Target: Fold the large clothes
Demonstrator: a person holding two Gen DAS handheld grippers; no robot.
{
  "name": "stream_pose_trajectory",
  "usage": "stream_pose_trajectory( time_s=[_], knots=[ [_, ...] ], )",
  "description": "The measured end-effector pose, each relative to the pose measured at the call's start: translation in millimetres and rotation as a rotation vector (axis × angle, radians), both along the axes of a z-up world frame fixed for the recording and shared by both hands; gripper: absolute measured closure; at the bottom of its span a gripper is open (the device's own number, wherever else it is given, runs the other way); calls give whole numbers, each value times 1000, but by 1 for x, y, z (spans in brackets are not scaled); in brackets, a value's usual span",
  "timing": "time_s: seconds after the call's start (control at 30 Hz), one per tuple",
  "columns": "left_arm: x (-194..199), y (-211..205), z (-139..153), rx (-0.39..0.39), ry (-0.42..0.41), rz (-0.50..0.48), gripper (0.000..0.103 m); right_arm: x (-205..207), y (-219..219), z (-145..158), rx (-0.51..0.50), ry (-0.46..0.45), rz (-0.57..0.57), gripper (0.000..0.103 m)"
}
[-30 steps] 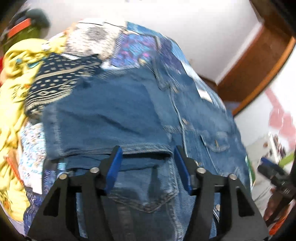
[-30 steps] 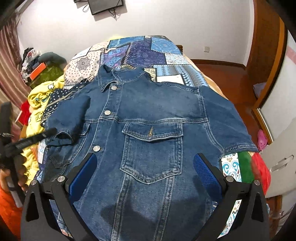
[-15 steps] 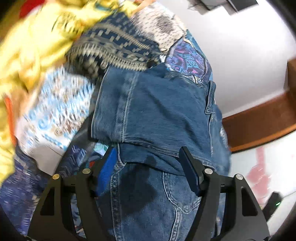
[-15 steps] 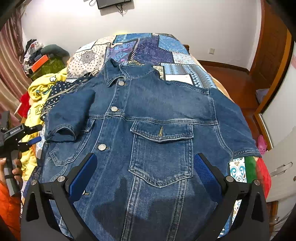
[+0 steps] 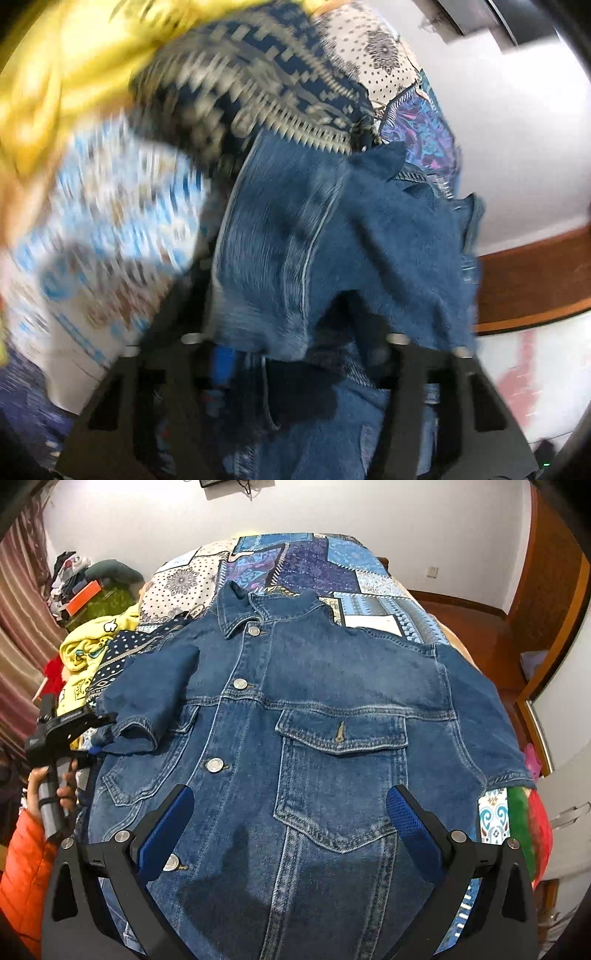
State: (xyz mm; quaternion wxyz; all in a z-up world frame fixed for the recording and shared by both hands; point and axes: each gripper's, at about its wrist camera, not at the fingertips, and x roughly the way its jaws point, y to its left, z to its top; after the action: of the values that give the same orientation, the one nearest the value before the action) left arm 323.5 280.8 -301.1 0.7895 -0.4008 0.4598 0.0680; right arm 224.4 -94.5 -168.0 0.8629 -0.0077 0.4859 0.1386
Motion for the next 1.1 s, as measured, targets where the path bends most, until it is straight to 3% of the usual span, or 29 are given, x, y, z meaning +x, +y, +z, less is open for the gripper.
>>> stream_pose_trajectory(
  time_s=[0.03, 0.1, 0.2, 0.37, 0.53, 0.67, 0.77, 0.9, 1.1],
  knots=[
    [4, -4, 8, 77, 11, -12, 80, -1, -1, 0, -1, 0, 0, 0],
    [7, -16, 29, 236, 18, -40, 82, -4, -3, -1, -7, -2, 1, 0],
    [2, -35, 69, 435, -41, -81, 85, -6, -9, 0, -18, -11, -7, 0],
    [13, -68, 142, 551, -198, -173, 89, -7, -27, 5, 11, -25, -44, 0],
    [30, -121, 214, 560, -351, -279, 90, -9, -46, 11, 66, -39, -76, 0],
    [56, -182, 247, 541, -444, -379, 92, -13, -64, 17, 55, -76, -109, 0],
    [75, -232, 255, 526, -483, -463, 95, -13, -82, 19, 57, -84, -148, 0],
    [97, -294, 238, 456, -481, -552, 96, -14, -110, 19, 74, -76, -215, 0],
    [123, -369, 166, 382, -334, -649, 96, -20, -152, 19, 58, -69, -294, 0]
  ],
)
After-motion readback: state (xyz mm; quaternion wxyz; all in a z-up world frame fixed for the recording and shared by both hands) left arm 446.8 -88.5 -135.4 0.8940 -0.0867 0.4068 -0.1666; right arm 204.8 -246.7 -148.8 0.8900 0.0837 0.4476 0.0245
